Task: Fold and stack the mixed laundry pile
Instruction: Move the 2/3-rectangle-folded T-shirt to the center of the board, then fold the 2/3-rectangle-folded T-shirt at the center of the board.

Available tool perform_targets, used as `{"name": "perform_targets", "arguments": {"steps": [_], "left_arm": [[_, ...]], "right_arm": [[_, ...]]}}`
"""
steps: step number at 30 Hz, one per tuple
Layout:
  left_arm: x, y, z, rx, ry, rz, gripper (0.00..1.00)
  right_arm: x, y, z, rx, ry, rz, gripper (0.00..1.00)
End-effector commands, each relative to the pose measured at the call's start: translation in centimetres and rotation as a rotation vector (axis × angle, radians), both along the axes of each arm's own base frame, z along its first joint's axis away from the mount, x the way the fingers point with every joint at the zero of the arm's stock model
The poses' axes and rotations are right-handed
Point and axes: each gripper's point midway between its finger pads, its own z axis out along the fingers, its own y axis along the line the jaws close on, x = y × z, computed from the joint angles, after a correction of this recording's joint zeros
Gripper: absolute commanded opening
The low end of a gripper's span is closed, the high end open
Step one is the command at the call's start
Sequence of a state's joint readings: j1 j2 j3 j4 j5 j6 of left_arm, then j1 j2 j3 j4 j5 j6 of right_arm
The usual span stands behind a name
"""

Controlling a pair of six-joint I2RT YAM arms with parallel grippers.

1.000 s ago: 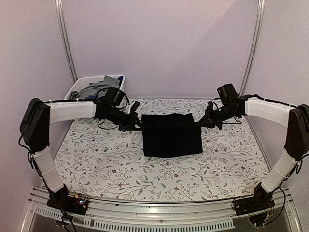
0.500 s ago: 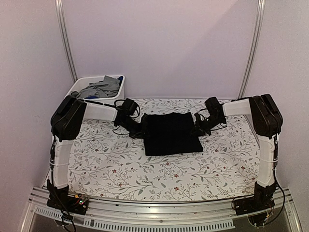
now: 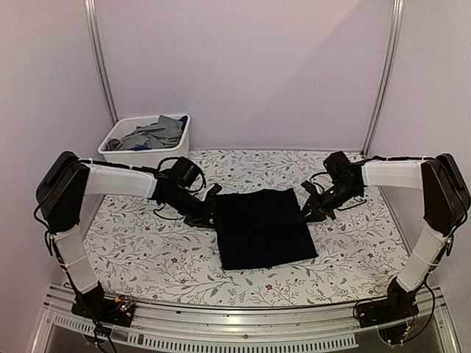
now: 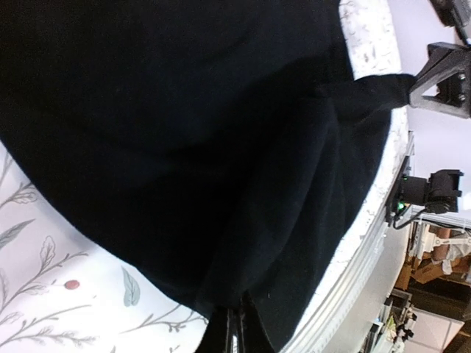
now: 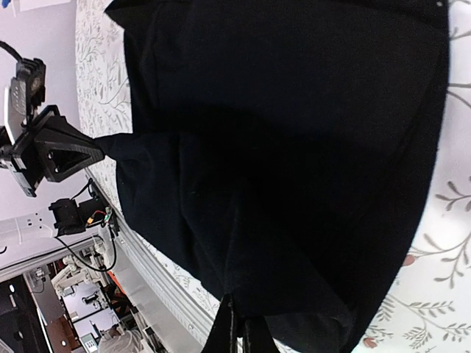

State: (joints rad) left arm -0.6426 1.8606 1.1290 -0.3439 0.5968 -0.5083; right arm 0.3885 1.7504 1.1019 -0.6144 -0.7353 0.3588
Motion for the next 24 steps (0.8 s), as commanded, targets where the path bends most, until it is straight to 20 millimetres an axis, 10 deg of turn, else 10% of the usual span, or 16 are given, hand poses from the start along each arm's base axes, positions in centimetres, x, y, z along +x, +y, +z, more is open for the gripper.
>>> {"name": "perform_targets", "arguments": {"steps": [1, 24], "left_arm": [[0.6, 0.9, 2.5, -0.043, -0.040, -0.009, 0.00], [10.7, 3.0, 4.6, -0.051, -0.132, 0.089, 0.00]], "right_arm": [[-1.0, 0.8, 2.0, 0.031, 0.005, 0.018, 0.00], [12.0, 1.2, 4.2, 0.052, -0.159, -0.029, 0.00]]}}
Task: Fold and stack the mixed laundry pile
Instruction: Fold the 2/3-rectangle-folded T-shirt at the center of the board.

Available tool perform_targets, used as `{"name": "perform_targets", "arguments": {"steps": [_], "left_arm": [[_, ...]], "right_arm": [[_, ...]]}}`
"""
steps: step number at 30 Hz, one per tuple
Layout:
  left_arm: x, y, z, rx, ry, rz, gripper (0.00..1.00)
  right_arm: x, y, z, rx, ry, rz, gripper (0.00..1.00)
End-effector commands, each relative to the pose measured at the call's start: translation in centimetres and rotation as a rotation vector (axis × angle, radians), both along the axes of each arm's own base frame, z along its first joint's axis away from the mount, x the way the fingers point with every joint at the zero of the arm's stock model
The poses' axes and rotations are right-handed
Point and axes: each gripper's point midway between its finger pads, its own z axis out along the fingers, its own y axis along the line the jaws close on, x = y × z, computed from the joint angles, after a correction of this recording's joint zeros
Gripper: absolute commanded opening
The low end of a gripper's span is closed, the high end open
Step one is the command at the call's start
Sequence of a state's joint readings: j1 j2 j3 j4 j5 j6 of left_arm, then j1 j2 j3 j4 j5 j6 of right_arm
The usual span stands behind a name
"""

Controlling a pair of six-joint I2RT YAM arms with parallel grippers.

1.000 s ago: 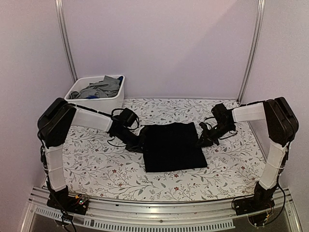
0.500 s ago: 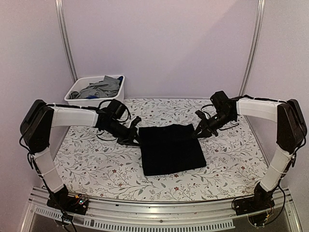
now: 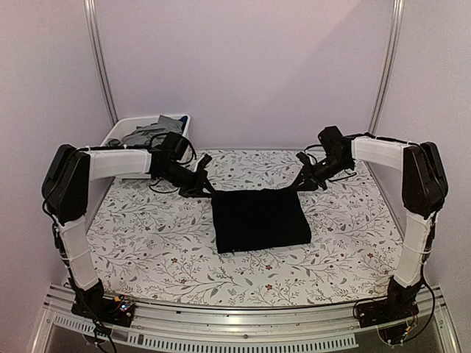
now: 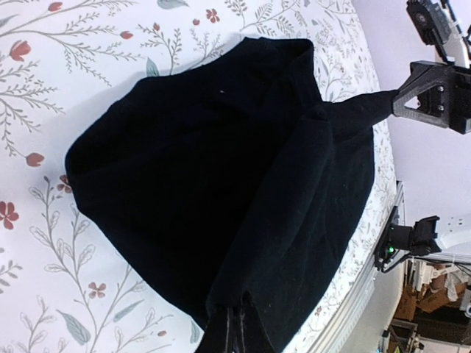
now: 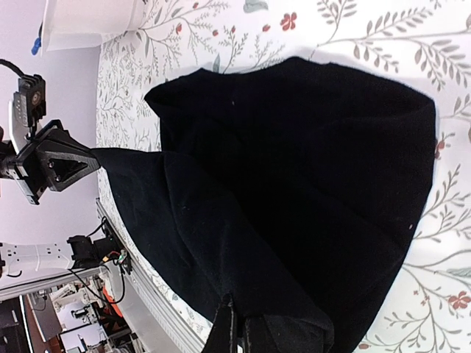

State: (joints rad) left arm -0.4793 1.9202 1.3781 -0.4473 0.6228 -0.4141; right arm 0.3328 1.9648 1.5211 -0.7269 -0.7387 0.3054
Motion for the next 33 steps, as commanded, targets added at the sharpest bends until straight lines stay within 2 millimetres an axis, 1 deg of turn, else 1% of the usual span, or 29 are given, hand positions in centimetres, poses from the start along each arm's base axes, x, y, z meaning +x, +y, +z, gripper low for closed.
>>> {"name": "perform_targets", "arguments": {"steps": [1, 2, 5, 10, 16, 23, 26, 29, 31, 33], "left_arm": [[2.0, 0.5, -0.7, 0.010, -0.001, 0.009, 0.00], [2.4, 0.5, -0.9, 0.010, -0.002, 0.014, 0.00], [3.6, 0.4, -1.4, 0.006, 0.000, 0.034, 0.00], [5.4, 0.4, -2.8, 0.013, 0.005, 0.070, 0.00], [6.8, 0.5, -3.9, 0.021, 0.009, 0.091, 0.00], [7.7, 1.8, -5.1, 0.036, 0.025, 0.121, 0.00], [8.1, 2.2, -5.4, 0.039, 0.027, 0.136, 0.00], [8.6, 2.7, -5.8, 0.044, 0.029, 0.151, 0.00], [8.9, 2.9, -6.0, 0.043, 0.033, 0.159, 0.00], [9.2, 3.1, -6.2, 0.042, 0.032, 0.167, 0.00]], "right_arm": [[3.0, 0.1, 0.0, 0.019, -0.035, -0.012, 0.00], [3.6, 0.2, 0.1, 0.025, -0.041, -0.016, 0.00], [5.1, 0.4, -0.7, 0.029, -0.041, -0.025, 0.00], [7.0, 0.2, -2.0, 0.031, -0.039, -0.043, 0.00], [8.7, -0.3, -2.5, 0.046, -0.051, -0.066, 0.00], [9.7, -0.6, -3.8, 0.055, -0.034, -0.077, 0.00], [10.3, -1.3, -4.5, 0.040, -0.031, -0.099, 0.00], [11.3, -2.7, -4.8, 0.029, -0.037, -0.137, 0.00], [12.1, -3.7, -4.5, 0.034, -0.051, -0.168, 0.00], [13.0, -3.9, -3.9, 0.055, -0.059, -0.188, 0.00]]}}
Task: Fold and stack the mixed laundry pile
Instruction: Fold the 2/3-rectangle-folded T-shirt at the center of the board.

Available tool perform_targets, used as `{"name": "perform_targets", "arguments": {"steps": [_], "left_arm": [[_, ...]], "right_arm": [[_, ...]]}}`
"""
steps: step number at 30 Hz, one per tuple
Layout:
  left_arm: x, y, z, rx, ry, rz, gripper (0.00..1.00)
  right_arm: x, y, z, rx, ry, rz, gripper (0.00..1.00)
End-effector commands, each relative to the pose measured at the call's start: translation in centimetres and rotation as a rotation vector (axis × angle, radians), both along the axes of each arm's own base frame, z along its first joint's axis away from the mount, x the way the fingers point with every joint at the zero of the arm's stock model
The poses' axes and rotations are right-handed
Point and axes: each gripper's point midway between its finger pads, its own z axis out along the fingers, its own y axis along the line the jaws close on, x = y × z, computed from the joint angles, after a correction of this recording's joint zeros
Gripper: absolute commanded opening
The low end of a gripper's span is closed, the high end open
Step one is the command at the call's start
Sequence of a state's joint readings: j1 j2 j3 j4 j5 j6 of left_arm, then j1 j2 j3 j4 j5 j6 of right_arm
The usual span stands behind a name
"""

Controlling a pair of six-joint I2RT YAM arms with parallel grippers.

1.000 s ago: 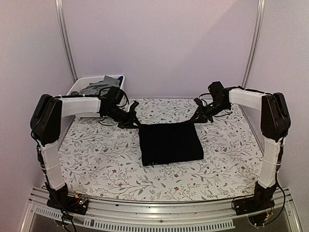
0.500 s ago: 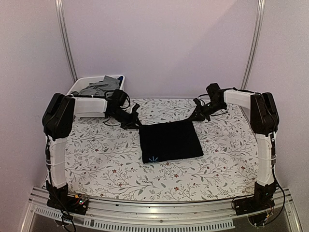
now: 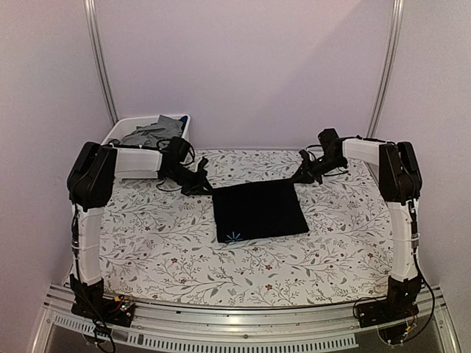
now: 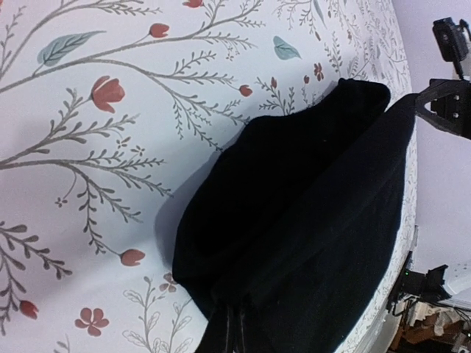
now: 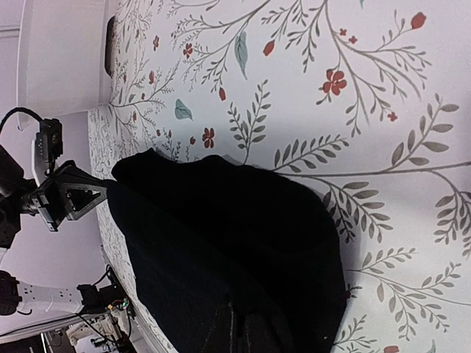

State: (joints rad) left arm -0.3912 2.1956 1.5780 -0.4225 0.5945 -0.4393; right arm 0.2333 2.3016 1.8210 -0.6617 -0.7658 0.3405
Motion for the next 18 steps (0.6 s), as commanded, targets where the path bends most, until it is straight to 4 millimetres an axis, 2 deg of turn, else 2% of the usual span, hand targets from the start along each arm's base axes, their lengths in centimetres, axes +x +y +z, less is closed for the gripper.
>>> {"name": "perform_targets", "arguments": {"steps": [1, 9, 12, 13, 15, 18], "left_arm": [[2.2, 1.3, -0.3, 0.004, -0.022, 0.051, 0.00], [4.6, 0.3, -0.7, -0.019, -0.032, 0.063, 0.00], [5.3, 0.4, -1.5, -0.008, -0.027, 0.084, 0.00], [5.5, 0.5, -1.9, -0.004, -0.020, 0.097, 0.01], [5.9, 0.6, -2.6, -0.004, -0.003, 0.116, 0.12], [6.2, 0.8, -1.9, -0.013, -0.004, 0.132, 0.31]], "right_arm": [[3.5, -2.0, 1.0, 0.024, -0.060, -0.077, 0.00], [4.3, -1.3, -1.2, 0.067, -0.026, -0.080, 0.00], [5.0, -1.2, -1.9, 0.074, -0.021, -0.090, 0.02], [5.2, -1.2, -2.2, 0.073, -0.021, -0.093, 0.04], [5.8, -1.2, -2.5, 0.071, -0.023, -0.102, 0.13], [6.2, -1.4, -2.2, 0.069, -0.030, -0.114, 0.37]]}}
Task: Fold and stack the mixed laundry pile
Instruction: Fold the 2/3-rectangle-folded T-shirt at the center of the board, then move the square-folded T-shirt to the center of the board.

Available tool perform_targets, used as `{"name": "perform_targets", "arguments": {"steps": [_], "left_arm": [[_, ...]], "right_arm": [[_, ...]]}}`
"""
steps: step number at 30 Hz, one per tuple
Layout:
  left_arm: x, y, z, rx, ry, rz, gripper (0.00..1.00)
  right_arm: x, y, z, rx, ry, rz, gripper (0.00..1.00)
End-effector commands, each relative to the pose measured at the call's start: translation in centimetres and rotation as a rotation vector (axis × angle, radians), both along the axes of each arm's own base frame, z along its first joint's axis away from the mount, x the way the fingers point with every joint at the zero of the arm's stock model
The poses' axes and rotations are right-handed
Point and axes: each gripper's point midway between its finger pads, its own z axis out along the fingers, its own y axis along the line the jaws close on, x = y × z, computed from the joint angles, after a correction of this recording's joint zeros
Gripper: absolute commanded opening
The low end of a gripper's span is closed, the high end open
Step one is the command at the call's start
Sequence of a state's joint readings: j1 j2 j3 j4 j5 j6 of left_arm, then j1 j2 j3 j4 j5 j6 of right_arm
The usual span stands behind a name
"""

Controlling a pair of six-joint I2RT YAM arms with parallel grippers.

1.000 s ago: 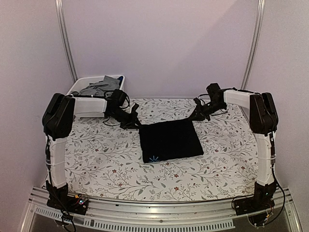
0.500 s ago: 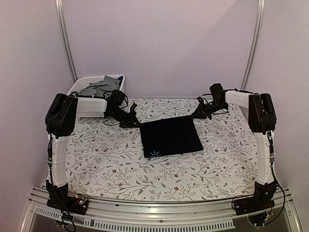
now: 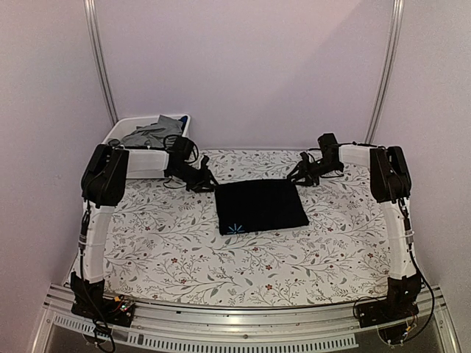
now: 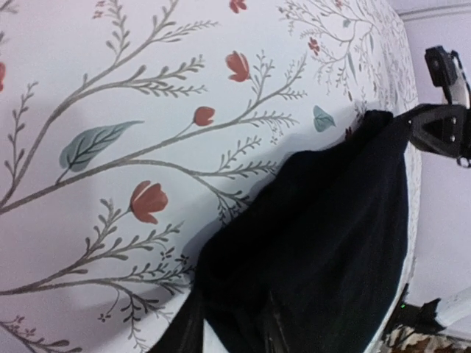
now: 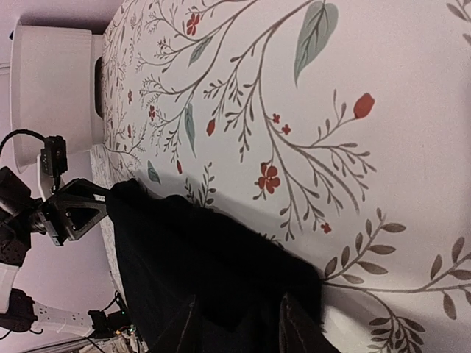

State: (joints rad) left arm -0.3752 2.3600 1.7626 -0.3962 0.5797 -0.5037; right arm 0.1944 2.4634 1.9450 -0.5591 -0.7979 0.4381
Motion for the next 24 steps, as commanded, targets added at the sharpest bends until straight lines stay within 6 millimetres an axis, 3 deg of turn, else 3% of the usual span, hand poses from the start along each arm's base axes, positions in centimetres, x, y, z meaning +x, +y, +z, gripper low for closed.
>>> {"name": "perform_targets", "arguments": {"steps": [1, 4, 8, 10, 12, 15, 19, 24], "left_arm": [[1.6, 1.7, 0.7, 0.007, -0.017, 0.070, 0.36], [1.6, 2.1, 3.7, 0.007, -0.096, 0.075, 0.49], [0.0, 2.2, 7.2, 0.003, -0.166, 0.036, 0.54], [-1.7, 0.5, 8.4, 0.002, -0.220, -0.062, 0.57], [-3.6, -1.7, 8.4, 0.024, -0.256, -0.165, 0.58], [-5.4, -4.6, 7.3, -0.031, -0.221, -0.253, 0.58], [-4.9, -7.3, 5.8, -0.102, -0.193, -0.267, 0.57], [-5.1, -7.6, 1.6, -0.116, -0.102, -0.244, 0.54]], "right_arm": [[1.9, -0.8, 1.7, 0.005, -0.061, -0.034, 0.42], [1.9, -1.9, 4.5, -0.009, -0.119, -0.042, 0.55], [1.0, -3.9, 7.4, -0.067, -0.187, -0.049, 0.63], [-0.1, -3.6, 8.9, -0.065, -0.225, -0.012, 0.63], [-1.6, -2.3, 9.2, -0.023, -0.231, 0.040, 0.60], [-4.3, 1.0, 8.6, 0.047, -0.205, 0.137, 0.58], [-6.7, 5.5, 6.4, 0.095, -0.168, 0.246, 0.56], [-8.5, 7.3, 1.4, 0.105, -0.072, 0.283, 0.55]]}}
